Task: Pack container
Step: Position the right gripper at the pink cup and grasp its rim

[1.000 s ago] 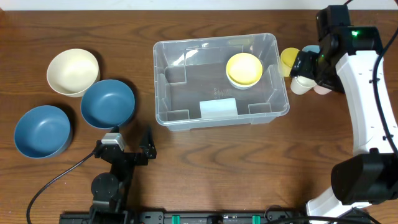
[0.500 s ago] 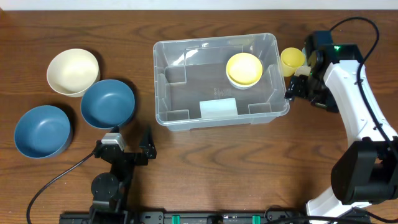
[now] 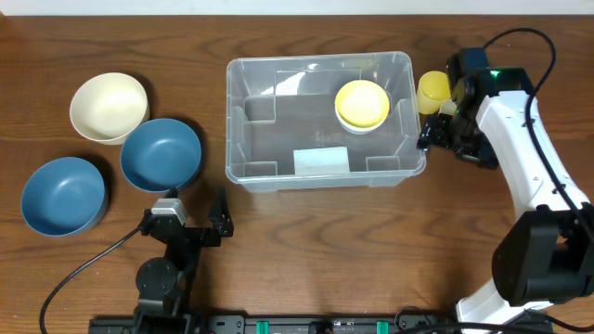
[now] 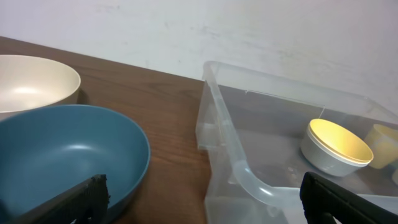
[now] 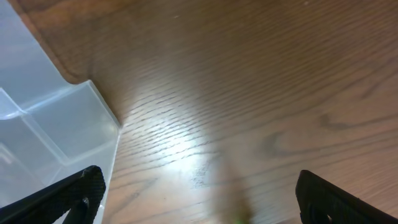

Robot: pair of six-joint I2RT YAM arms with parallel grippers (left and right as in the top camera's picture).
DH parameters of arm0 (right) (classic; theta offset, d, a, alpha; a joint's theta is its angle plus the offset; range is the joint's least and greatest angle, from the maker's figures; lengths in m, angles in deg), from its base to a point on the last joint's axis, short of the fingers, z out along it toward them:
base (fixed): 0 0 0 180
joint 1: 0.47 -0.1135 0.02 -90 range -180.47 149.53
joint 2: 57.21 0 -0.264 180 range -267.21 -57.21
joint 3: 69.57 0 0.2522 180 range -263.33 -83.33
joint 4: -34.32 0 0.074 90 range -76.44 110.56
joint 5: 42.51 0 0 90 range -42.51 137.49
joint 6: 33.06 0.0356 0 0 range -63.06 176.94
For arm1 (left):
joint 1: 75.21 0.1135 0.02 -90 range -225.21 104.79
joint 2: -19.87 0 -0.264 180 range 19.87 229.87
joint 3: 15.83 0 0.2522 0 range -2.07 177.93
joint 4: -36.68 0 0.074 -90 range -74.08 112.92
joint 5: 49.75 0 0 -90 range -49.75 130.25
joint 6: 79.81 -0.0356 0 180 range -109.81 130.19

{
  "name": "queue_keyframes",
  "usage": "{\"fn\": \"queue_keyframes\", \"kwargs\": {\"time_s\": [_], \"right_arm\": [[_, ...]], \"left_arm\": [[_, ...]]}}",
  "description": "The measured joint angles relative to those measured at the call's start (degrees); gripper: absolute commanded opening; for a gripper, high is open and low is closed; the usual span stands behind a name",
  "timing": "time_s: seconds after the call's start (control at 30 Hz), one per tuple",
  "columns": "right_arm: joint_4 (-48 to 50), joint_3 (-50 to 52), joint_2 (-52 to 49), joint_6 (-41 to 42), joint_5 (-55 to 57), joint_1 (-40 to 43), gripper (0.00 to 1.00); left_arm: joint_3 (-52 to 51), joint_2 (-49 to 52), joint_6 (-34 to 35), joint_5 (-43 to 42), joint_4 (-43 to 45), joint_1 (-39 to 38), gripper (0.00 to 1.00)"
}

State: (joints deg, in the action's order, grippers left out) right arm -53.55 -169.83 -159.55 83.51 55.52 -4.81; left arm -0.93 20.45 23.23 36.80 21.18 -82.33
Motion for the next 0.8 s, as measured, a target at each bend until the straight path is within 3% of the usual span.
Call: {"fn": "queue_keyframes", "kwargs": {"time_s": [0.43, 0.8], "right_arm": [[2.0, 0.0, 0.0, 0.2, -0.5, -0.8, 0.99], [15.6, 0.0, 0.0, -1.7, -1.0, 9.7, 0.99]], "left_arm": [[0.0, 0.0, 0.0, 0.0, 0.0, 0.0, 0.98], [0.0, 0.0, 0.0, 0.0, 0.0, 0.0, 0.98]]}}
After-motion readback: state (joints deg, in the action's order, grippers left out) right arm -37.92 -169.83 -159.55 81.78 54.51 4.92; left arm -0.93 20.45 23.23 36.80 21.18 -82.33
